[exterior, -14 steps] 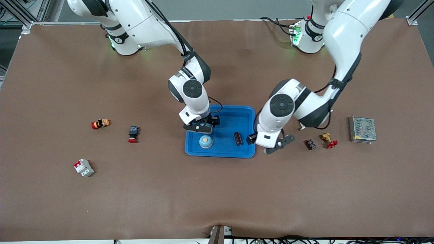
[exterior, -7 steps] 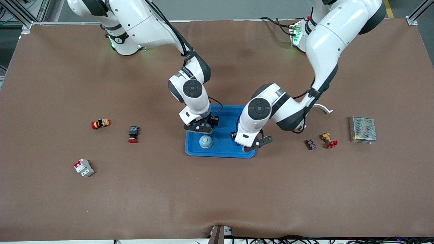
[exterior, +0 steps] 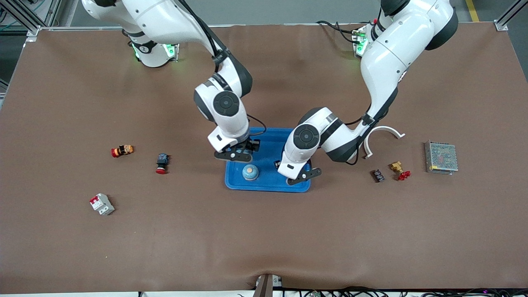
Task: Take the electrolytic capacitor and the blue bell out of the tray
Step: 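Grasp the second capacitor with the left gripper while the right gripper grasps a bell, then carry the capacitor toward the arc while the right gripper carries the bell, then release the capacitor by the arc while the right gripper sets the bell down, then withdraw the left gripper while the right gripper grasps the second bell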
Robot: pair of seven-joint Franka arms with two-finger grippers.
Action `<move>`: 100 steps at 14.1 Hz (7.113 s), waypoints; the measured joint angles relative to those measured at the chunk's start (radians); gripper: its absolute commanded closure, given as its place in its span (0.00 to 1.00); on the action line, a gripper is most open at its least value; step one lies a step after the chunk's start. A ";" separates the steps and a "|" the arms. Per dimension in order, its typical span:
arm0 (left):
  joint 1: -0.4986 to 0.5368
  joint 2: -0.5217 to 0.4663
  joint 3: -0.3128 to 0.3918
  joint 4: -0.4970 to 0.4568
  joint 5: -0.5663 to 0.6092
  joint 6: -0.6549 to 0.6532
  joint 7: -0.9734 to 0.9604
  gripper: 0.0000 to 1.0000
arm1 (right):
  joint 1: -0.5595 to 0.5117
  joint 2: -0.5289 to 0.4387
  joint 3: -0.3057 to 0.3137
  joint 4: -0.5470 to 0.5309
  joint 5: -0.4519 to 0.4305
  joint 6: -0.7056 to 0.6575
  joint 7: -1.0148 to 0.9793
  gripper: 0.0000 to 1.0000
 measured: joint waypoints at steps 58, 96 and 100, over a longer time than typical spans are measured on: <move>0.845 -0.359 -0.217 -0.710 0.191 0.018 0.288 0.00 | -0.684 0.094 0.002 -0.128 0.085 0.155 -1.364 0.41; 0.847 -0.426 -0.560 0.089 0.181 -0.666 0.373 0.00 | -0.109 0.114 0.022 0.211 0.147 -0.023 0.084 0.00; 0.842 -0.456 -0.522 0.101 0.134 -0.670 0.455 0.00 | -0.076 0.144 0.021 0.210 0.093 0.013 0.128 0.00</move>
